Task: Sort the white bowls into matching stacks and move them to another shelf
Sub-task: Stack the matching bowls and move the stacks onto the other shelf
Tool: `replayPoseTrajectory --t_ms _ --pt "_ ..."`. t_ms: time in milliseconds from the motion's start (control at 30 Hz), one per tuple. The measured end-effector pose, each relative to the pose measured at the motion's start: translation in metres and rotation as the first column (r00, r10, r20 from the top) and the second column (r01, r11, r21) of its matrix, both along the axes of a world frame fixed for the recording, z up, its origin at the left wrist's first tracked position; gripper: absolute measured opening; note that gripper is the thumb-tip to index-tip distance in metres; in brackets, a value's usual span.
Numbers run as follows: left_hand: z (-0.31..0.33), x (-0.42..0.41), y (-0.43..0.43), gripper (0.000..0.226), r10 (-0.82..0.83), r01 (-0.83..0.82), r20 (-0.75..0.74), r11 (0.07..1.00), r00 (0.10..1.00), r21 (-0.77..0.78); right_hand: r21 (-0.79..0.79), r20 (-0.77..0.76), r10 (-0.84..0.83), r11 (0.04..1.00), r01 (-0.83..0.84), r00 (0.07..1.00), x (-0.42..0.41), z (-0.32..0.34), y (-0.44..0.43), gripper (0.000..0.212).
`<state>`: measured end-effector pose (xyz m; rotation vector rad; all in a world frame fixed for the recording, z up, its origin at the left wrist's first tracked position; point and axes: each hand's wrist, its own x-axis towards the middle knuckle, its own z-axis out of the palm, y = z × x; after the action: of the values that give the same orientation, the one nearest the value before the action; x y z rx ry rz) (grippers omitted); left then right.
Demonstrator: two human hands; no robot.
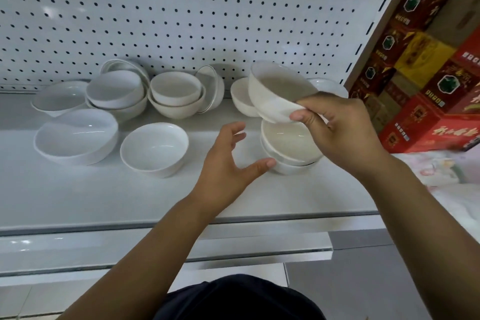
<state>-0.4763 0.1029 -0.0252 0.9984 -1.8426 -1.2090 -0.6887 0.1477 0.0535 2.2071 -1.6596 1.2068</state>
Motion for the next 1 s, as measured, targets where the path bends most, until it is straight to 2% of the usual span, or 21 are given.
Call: replayPoseTrajectory --t_ms 67,200,333,500,767,900,1000 --pt "-0.002 -0.015 -0.006 0.099 -0.068 0.068 0.008 0.998 0.998 0.014 0.016 -0.039 0.020 1.000 -0.019 0.999 -0.018 -0.009 0.005 0.021" --pt "-0.007 -0.033 -0.015 0.105 -0.159 0.163 -0.075 0.986 0.984 0.048 0.024 -0.125 0.073 0.997 -0.070 0.990 -0.041 -0.026 0.013 0.028" --pt "-0.010 -0.043 -0.019 0.108 -0.180 0.189 -0.121 0.980 0.976 0.064 0.052 -0.102 0.126 0.991 -0.121 0.987 -0.052 -0.036 0.016 0.025" --pt "-0.010 -0.047 -0.014 0.103 -0.084 0.096 -0.153 0.993 0.985 0.070 0.070 -0.148 0.193 0.980 -0.184 0.970 -0.059 -0.047 0.013 0.029" --pt "-0.008 -0.041 -0.002 0.100 0.035 -0.033 -0.138 0.999 0.990 0.013 0.215 -0.150 0.376 0.915 -0.341 0.914 -0.061 -0.046 0.000 0.025" --pt "-0.008 -0.027 0.000 0.102 0.098 -0.098 -0.125 0.995 0.987 0.005 0.258 -0.078 0.433 0.879 -0.401 0.898 -0.051 -0.040 -0.011 0.024" --pt "-0.009 -0.012 0.001 0.101 0.141 -0.143 -0.121 0.990 0.983 -0.006 0.301 0.125 0.443 0.836 -0.459 0.888 -0.043 -0.034 -0.020 0.030"
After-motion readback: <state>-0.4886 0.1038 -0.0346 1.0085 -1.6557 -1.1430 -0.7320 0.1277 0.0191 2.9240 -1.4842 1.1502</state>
